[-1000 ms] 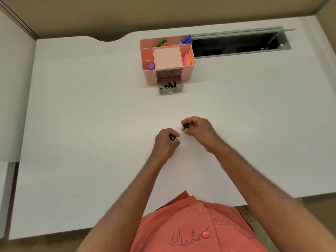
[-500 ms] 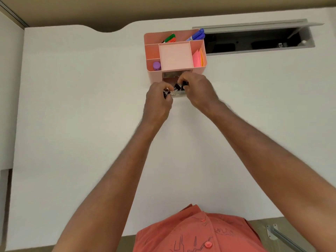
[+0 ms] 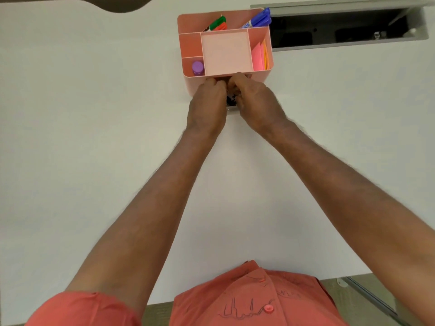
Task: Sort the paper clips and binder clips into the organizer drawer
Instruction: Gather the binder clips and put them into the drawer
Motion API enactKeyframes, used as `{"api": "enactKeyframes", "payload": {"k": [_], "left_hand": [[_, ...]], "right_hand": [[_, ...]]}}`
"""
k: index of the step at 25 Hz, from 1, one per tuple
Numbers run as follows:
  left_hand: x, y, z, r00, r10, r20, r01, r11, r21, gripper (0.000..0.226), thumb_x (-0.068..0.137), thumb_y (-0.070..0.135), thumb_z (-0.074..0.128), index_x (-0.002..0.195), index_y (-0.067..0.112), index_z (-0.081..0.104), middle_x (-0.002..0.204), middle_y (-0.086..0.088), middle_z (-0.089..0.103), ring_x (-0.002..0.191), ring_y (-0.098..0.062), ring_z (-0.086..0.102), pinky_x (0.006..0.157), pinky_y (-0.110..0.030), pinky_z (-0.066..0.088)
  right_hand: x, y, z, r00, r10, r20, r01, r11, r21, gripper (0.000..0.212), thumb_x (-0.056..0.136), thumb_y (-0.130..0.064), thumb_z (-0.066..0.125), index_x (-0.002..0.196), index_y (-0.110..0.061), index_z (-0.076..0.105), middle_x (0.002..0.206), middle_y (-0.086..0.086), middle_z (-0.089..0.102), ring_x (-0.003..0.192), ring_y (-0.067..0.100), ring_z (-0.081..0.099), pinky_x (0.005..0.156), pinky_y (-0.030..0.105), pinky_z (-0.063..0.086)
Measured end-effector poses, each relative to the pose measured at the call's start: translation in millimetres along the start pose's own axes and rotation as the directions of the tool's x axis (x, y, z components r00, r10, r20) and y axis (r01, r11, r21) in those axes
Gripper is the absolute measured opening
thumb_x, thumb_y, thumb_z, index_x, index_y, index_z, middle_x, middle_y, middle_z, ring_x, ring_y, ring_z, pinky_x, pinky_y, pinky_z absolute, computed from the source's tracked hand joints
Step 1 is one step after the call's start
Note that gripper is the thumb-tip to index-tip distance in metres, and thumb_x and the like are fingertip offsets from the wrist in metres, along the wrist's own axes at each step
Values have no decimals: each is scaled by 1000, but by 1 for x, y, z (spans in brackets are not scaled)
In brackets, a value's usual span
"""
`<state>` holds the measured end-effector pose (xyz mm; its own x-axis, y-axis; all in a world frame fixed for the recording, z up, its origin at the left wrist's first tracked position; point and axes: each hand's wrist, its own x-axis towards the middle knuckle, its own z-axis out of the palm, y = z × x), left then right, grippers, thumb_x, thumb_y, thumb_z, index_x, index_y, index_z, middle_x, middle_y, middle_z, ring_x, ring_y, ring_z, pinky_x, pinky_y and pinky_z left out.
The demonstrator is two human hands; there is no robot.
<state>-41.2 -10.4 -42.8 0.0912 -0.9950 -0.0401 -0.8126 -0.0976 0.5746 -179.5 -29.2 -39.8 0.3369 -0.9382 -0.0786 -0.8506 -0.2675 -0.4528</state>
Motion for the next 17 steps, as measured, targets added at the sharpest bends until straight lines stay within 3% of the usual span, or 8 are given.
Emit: {"api": "enactKeyframes", "payload": {"k": [5, 8, 11, 15, 17], "left_hand": [[3, 2, 5, 995, -77, 68, 77, 997, -4, 28, 96, 17, 40, 100, 19, 68, 93, 8, 62, 77, -9, 57, 57, -18, 35], [0, 1, 2, 995, 13, 96, -25, 992, 123, 26, 96, 9, 47, 111, 14, 68, 109, -1, 66, 94, -18, 60, 71, -25, 52], [-6, 1, 0, 993, 95, 64, -106, 976, 191, 26, 95, 8, 55, 118, 14, 66, 121, -6, 67, 105, -22, 62, 82, -34, 57], [-18, -7, -3, 994, 90, -55, -90, 996, 1, 28, 92, 4, 58, 117, 13, 69, 118, -4, 67, 104, -20, 63, 85, -31, 54], [-26, -11, -7, 988, -23, -156, -13, 975, -224, 23, 93, 6, 58, 112, 12, 70, 112, -2, 67, 96, -15, 64, 82, -25, 53]], "right_hand": [[-10, 5, -1, 999, -40, -33, 44, 991, 125, 16, 99, -14, 44, 108, -23, 52, 116, 1, 64, 103, 23, 62, 84, 38, 60], [-13, 9, 2, 999, -35, -11, 36, 992, 124, 25, 97, -6, 48, 113, -24, 53, 119, 4, 65, 106, 26, 64, 86, 43, 61], [-17, 11, 4, 997, 6, -81, 8, 984, 175, 25, 98, -5, 52, 115, -23, 58, 116, 1, 68, 103, 18, 65, 87, 34, 61], [-36, 5, 7, 967, 167, -193, -66, 895, 442, 18, 95, -5, 59, 107, -16, 66, 107, -4, 70, 97, 9, 67, 84, 21, 57], [-48, 0, 11, 915, 380, -132, -208, 727, 654, 18, 92, -6, 62, 100, -21, 67, 102, -7, 71, 95, 9, 69, 84, 20, 56]]}}
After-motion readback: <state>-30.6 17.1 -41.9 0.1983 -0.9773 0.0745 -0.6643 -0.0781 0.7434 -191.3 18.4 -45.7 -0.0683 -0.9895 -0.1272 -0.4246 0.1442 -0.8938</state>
